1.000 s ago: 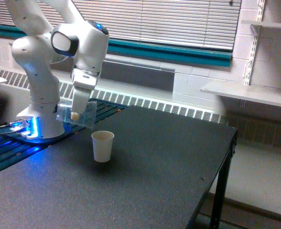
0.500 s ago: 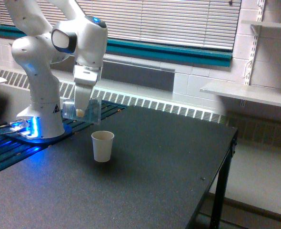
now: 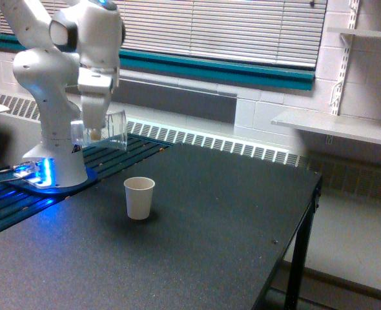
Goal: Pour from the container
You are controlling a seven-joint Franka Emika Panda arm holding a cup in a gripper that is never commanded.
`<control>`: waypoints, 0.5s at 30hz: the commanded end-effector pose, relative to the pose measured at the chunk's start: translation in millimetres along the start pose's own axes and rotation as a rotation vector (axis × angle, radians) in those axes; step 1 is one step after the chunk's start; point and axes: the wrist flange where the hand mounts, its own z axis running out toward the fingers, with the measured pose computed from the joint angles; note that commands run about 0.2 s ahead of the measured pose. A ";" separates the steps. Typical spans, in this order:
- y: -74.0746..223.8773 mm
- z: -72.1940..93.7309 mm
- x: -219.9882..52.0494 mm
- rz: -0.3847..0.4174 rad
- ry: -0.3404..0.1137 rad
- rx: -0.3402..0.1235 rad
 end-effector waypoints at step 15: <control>42.7 -66.6 90.0 0.072 0.271 0.038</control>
